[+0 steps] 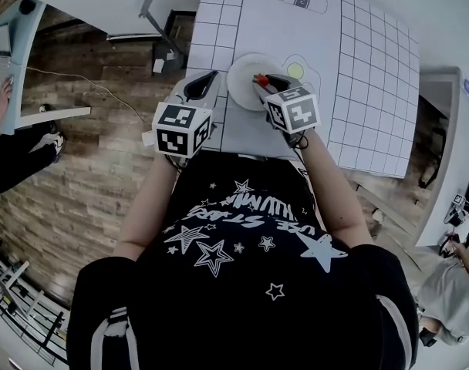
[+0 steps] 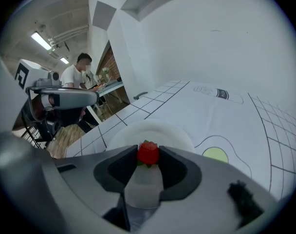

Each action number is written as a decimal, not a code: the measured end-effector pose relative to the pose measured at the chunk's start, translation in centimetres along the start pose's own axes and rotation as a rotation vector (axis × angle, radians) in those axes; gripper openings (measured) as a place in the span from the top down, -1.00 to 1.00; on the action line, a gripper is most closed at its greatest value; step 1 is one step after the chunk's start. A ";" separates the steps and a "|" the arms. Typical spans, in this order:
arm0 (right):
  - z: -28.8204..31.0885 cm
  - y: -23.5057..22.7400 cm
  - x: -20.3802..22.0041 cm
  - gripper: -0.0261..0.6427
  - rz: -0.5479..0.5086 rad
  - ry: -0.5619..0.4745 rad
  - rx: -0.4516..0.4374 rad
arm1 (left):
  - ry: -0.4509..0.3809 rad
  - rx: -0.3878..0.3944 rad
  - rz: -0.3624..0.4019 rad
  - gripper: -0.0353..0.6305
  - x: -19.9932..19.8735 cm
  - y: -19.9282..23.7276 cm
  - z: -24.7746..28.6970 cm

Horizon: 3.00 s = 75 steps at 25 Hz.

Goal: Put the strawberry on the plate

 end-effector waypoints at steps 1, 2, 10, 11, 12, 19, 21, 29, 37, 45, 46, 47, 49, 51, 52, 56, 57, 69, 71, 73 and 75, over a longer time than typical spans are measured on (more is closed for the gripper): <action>0.1 0.0 0.0 0.49 -0.004 0.002 0.003 | 0.004 0.002 -0.001 0.87 0.0 0.1 0.1; 0.2 0.1 0.0 0.49 -0.006 0.005 0.002 | 0.006 0.004 0.000 0.87 0.0 0.2 0.1; 0.2 0.3 0.1 0.49 -0.050 0.035 -0.020 | 0.019 0.000 -0.005 0.87 0.0 -0.3 0.3; 0.2 0.3 0.1 0.49 -0.052 0.035 -0.031 | 0.020 -0.002 -0.007 0.87 0.0 -0.5 0.3; 0.1 0.3 0.1 0.48 -0.052 0.033 -0.043 | 0.021 -0.004 -0.008 0.87 0.0 -0.6 0.3; -1.1 -0.3 0.3 0.43 -0.051 -0.009 -0.088 | 0.022 -0.029 -0.006 0.87 -0.3 -1.9 0.6; -1.7 -0.6 0.5 0.43 -0.049 -0.028 -0.100 | 0.016 -0.038 -0.004 0.87 -0.5 -2.5 0.6; -5.4 -2.6 0.1 0.44 -0.059 -0.132 -0.158 | -0.018 -0.072 0.013 0.87 -1.9 -5.8 1.0; -9.4 -5.4 0.8 0.70 -0.073 -0.161 -0.204 | -0.069 -0.143 -0.007 0.87 -2.6 -9.6 1.0; -13.3 -7.7 2.0 0.85 -0.151 -0.188 -0.265 | -0.137 -0.244 -0.044 0.87 -2.4 -14.6 0.5; -13.7 -8.0 2.3 0.87 -0.159 -0.191 -0.274 | -0.144 -0.257 -0.052 0.87 -2.2 -15.3 0.4; -14.1 -8.2 2.5 0.87 -0.165 -0.193 -0.283 | -0.150 -0.271 -0.058 0.87 -2.0 -15.9 0.2; -14.5 -8.5 3.1 0.88 -0.178 -0.192 -0.309 | -0.158 -0.307 -0.072 0.87 -1.4 -17.0 -0.4; -14.7 -8.5 3.7 0.88 -0.187 -0.182 -0.343 | -0.159 -0.348 -0.087 0.87 -0.8 -18.0 -1.2; -14.7 -8.4 3.9 0.88 -0.188 -0.178 -0.359 | -0.159 -0.366 -0.093 0.87 -0.6 -18.5 -1.7; -14.9 -7.8 4.3 0.88 -0.193 -0.184 -0.404 | -0.163 -0.401 -0.118 0.87 0.3 -19.8 -3.3; -14.9 -7.5 4.3 0.88 -0.195 -0.188 -0.414 | -0.164 -0.407 -0.128 0.87 0.6 -19.9 -3.7; -16.5 -2.9 6.0 0.88 -0.214 -0.186 -0.434 | -0.184 -0.419 -0.162 0.87 4.0 -22.1 -8.0; -17.2 -2.2 6.6 0.88 -0.207 -0.190 -0.426 | -0.181 -0.407 -0.160 0.87 4.8 -22.8 -8.8; -17.7 -1.3 7.4 0.88 -0.199 -0.187 -0.412 | -0.182 -0.401 -0.157 0.87 5.5 -23.3 -9.8; -18.0 -0.3 8.2 0.88 -0.194 -0.181 -0.394 | -0.192 -0.400 -0.160 0.87 6.3 -23.6 -11.1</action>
Point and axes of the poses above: the fingertips, and each gripper's own axes: z forward along the fingers, y to its left, x out of its underside, the point moved 10 cm from there along -z, backward along the fingers
